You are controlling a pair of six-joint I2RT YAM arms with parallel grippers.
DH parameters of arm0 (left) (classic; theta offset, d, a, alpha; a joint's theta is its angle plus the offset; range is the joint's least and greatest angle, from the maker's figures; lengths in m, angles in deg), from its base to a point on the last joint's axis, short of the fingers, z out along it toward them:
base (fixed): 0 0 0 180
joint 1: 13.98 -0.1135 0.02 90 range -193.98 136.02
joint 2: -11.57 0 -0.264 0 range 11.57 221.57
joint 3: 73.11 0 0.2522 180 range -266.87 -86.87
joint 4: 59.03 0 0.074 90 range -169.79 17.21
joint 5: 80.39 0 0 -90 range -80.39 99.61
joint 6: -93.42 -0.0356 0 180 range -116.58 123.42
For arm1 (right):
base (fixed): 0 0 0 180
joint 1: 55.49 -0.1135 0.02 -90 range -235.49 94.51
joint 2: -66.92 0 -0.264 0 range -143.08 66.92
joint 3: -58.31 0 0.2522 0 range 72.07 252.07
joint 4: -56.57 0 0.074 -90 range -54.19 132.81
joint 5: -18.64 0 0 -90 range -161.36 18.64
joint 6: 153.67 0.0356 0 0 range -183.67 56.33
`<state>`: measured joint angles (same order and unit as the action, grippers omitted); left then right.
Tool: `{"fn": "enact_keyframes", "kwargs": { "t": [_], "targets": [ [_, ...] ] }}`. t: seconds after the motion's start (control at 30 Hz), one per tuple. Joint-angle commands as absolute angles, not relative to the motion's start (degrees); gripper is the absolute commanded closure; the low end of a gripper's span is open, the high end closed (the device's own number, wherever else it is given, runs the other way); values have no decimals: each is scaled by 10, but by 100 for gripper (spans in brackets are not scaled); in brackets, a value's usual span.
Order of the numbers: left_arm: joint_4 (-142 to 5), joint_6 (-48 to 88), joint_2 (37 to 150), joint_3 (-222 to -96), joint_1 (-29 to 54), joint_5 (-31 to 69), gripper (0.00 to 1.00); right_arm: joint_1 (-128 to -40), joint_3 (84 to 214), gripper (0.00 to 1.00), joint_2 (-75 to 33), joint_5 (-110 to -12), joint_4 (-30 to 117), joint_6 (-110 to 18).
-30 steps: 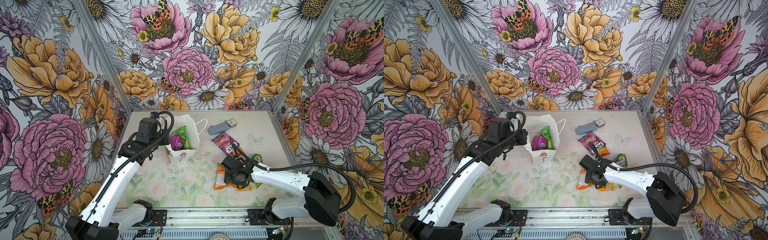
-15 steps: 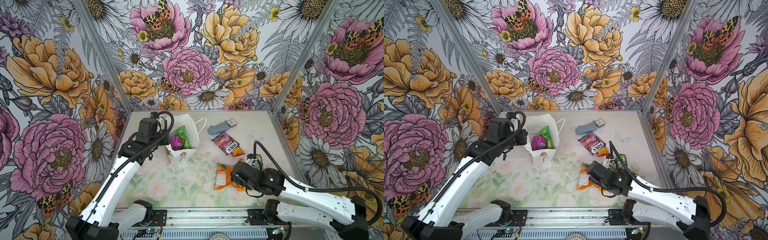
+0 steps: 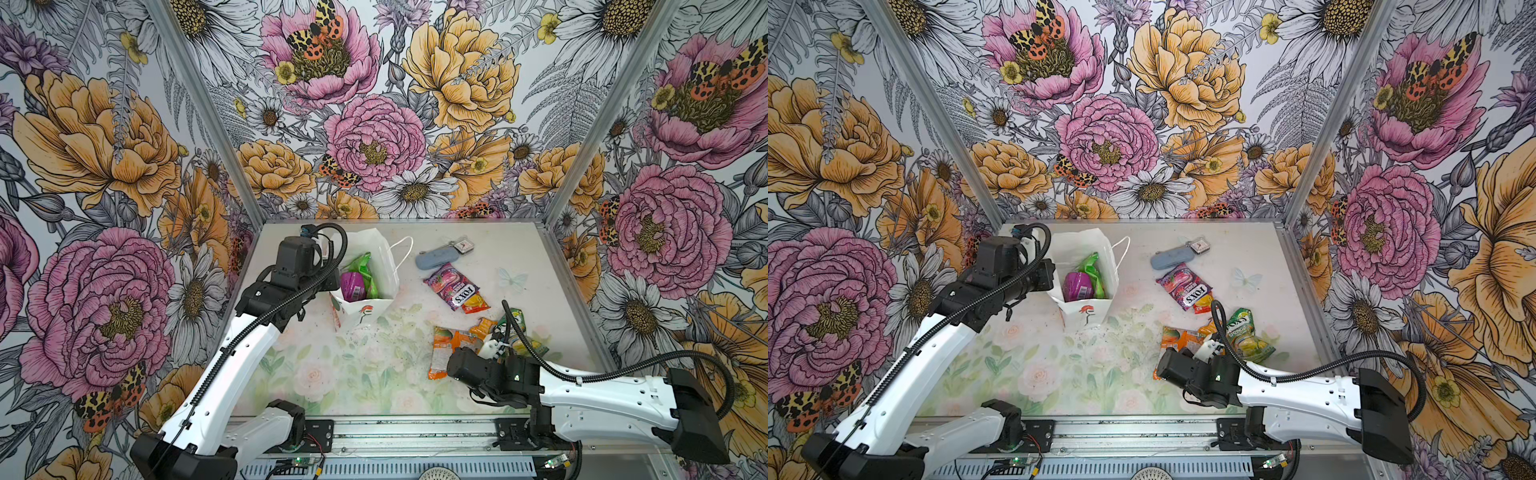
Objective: Place the snacks into the paper bag
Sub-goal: 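Close the right gripper on the orange snack bag's end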
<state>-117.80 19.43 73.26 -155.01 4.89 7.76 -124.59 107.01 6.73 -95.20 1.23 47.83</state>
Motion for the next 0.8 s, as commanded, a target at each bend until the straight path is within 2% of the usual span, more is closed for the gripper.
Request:
{"fn": "enact_keyframes", "kwargs": {
  "t": [0.0, 0.37, 0.57, 0.77],
  "targets": [
    [-1136, 181, 716, -1550, 48, 87, 100, -1250, 1064, 44, 47, -970, 41, 519],
    [-1136, 179, 715, -1550, 49, 82, 100, -1247, 1017, 49, -7, -957, 121, 558],
    [-1136, 177, 715, -1548, 47, 76, 100, -1227, 965, 52, 6, -963, 167, 558],
    [-1136, 175, 719, -1548, 46, 71, 100, -1220, 950, 62, -19, -940, 191, 544]
  ]
}}
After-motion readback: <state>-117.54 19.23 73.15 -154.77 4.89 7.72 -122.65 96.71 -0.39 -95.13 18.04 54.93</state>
